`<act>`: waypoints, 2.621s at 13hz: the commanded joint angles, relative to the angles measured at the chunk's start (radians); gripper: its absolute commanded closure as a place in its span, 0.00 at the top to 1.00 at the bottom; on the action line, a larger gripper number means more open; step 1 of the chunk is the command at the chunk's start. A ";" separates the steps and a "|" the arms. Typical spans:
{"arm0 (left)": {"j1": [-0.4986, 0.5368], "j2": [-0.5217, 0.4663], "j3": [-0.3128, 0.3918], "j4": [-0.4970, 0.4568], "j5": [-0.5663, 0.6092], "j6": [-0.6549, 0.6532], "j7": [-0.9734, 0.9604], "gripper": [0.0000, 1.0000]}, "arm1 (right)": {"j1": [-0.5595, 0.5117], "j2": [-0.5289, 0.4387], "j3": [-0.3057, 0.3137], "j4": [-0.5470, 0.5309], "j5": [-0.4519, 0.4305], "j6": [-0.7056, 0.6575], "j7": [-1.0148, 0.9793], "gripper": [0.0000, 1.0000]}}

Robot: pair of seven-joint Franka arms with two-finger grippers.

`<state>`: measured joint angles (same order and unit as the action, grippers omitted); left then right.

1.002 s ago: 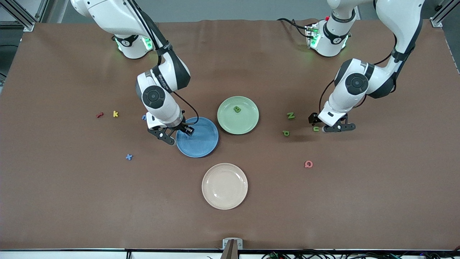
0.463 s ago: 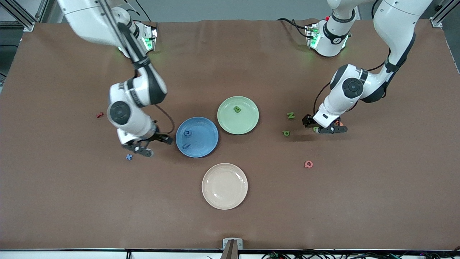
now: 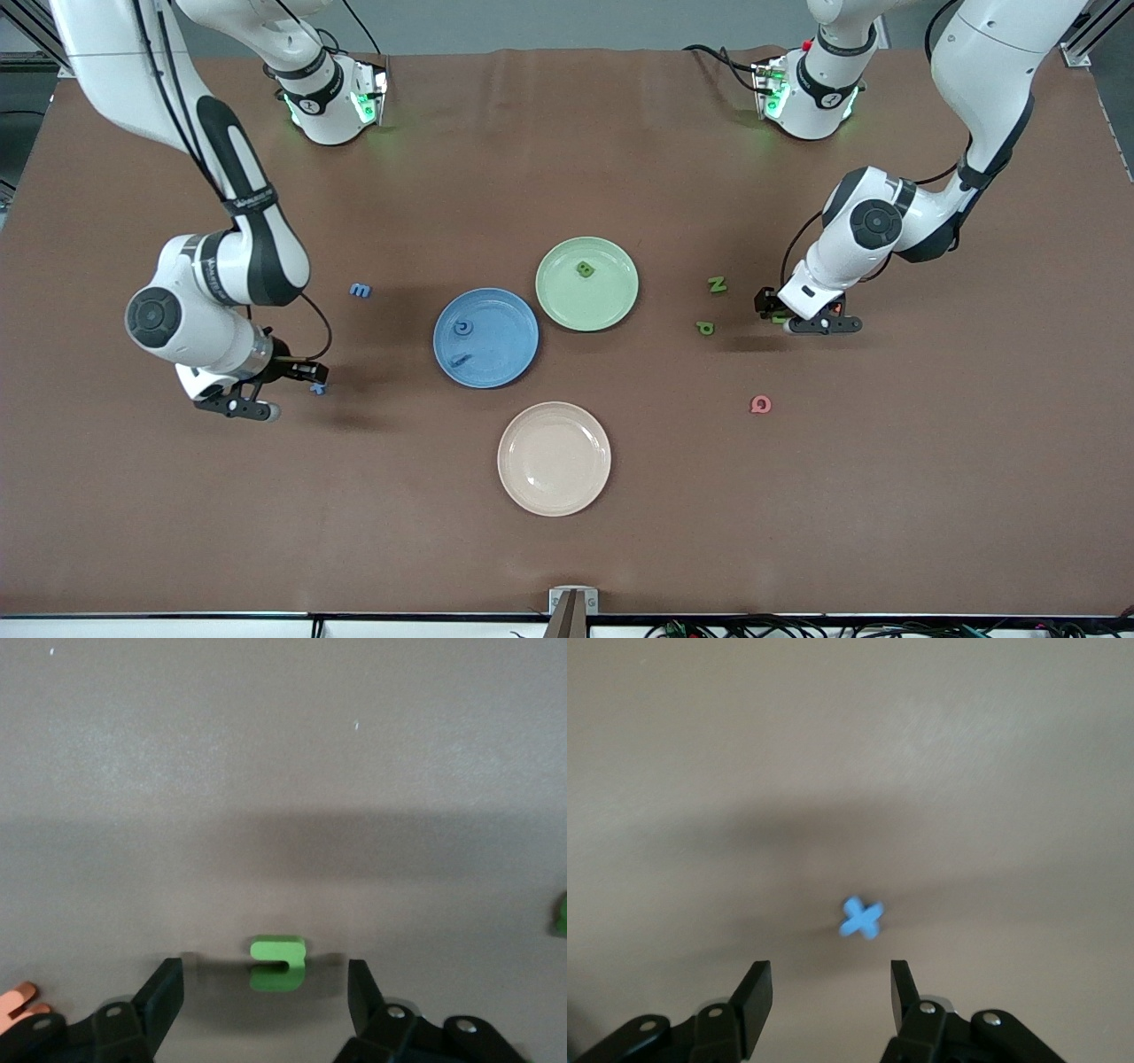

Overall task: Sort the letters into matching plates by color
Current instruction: 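Grasp green u with the left gripper while the right gripper grasps blue x, then place u on the green plate while the right gripper places x on the blue plate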

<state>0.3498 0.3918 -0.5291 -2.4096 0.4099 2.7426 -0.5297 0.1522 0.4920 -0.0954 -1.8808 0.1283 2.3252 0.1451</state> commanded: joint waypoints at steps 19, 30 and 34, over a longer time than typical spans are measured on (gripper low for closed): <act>-0.051 -0.011 -0.035 0.047 0.029 -0.023 -0.117 0.19 | -0.008 0.131 0.019 -0.011 -0.015 0.146 -0.025 0.00; -0.310 0.031 -0.198 0.190 0.027 -0.201 -0.748 0.20 | 0.390 0.036 0.026 0.098 -0.006 -0.072 0.722 0.00; -0.414 0.102 -0.195 0.283 0.024 -0.231 -0.864 0.20 | 0.457 0.042 0.025 0.108 -0.006 -0.047 0.847 0.43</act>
<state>-0.0333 0.4305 -0.7280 -2.2010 0.4141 2.5502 -1.3437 0.6121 0.5267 -0.0583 -1.7878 0.1260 2.2758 0.9627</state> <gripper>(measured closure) 0.727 0.744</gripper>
